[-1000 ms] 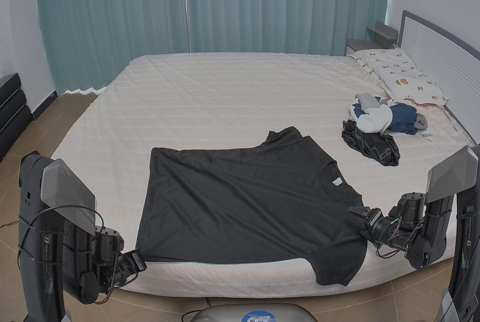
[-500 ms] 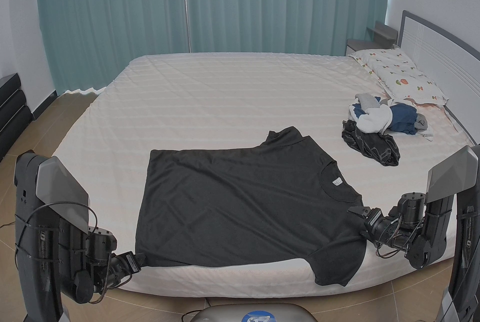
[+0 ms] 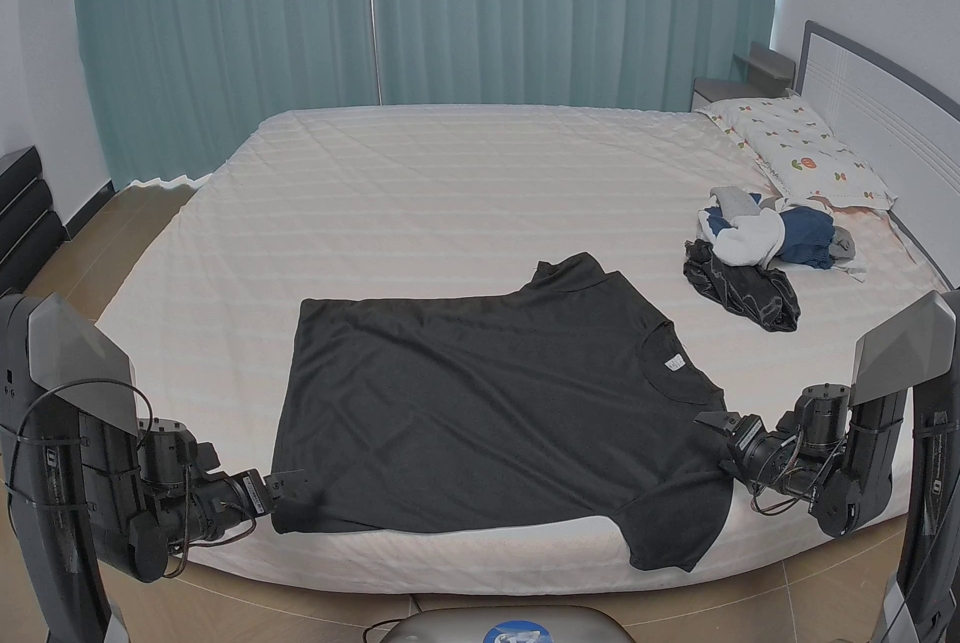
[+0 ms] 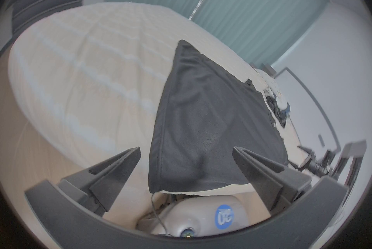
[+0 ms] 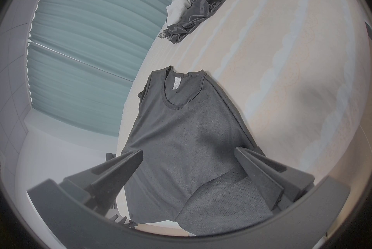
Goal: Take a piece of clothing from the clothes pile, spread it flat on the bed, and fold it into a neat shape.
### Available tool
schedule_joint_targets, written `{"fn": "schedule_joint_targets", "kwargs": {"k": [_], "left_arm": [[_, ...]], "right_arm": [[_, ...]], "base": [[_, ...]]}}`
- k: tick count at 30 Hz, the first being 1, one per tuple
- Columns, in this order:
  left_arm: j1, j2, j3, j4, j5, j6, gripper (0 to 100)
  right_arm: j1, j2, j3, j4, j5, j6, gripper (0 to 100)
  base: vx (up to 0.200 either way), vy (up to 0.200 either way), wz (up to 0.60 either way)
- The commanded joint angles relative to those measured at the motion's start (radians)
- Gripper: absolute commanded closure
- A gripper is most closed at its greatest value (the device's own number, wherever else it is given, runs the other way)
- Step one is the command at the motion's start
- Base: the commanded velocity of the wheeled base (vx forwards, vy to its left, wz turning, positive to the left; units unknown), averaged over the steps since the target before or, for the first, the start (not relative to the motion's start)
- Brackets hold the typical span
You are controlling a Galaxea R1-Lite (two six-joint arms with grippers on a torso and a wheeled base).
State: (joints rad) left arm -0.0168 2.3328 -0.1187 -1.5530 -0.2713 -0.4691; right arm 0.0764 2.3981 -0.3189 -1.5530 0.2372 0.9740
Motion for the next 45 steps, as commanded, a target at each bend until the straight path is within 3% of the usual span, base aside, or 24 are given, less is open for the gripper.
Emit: {"fn": "schedule_joint_targets", "kwargs": {"k": [1,6,13,21,22,29,35,38,45], "left_arm": [[0.014,0.103,-0.048,-0.015,-0.051,0.138,0],[0.018,0.128,-0.053,-0.018,-0.095,0.158,0],[0.011,0.155,-0.056,-0.016,-0.095,0.274,0],[0.009,0.152,-0.056,-0.016,-0.098,0.273,0],[0.006,0.154,-0.056,-0.016,-0.098,0.273,100],[-0.009,0.151,-0.039,-0.016,-0.095,0.273,100],[0.031,0.137,-0.016,-0.016,-0.092,0.267,100],[0.04,0.12,-0.012,-0.016,-0.092,0.262,100],[0.032,0.06,-0.004,-0.016,-0.098,0.145,100]], "right_arm": [[0.0,0.004,-0.002,-0.015,0.001,-0.001,0],[0.0,0.004,-0.002,-0.015,0.001,-0.001,0],[0.002,0.013,-0.005,-0.015,0.001,-0.021,0],[0.002,0.013,-0.005,-0.015,0.001,-0.021,0],[0.002,0.013,-0.005,-0.015,0.001,-0.021,0],[0.0,0.013,-0.005,-0.015,0.001,-0.021,0],[0.002,0.003,0.004,-0.015,0.001,-0.031,0],[0.002,-0.022,0.018,-0.015,-0.004,-0.067,0],[0.0,-0.099,0.09,-0.01,0.025,-0.261,0]], "base": [[0.0,0.0,0.0],[0.0,0.0,0.0],[0.0,0.0,0.0],[0.0,0.0,0.0],[0.0,0.0,0.0],[0.0,0.0,0.0],[0.0,0.0,0.0],[0.0,0.0,0.0],[0.0,0.0,0.0]]}}
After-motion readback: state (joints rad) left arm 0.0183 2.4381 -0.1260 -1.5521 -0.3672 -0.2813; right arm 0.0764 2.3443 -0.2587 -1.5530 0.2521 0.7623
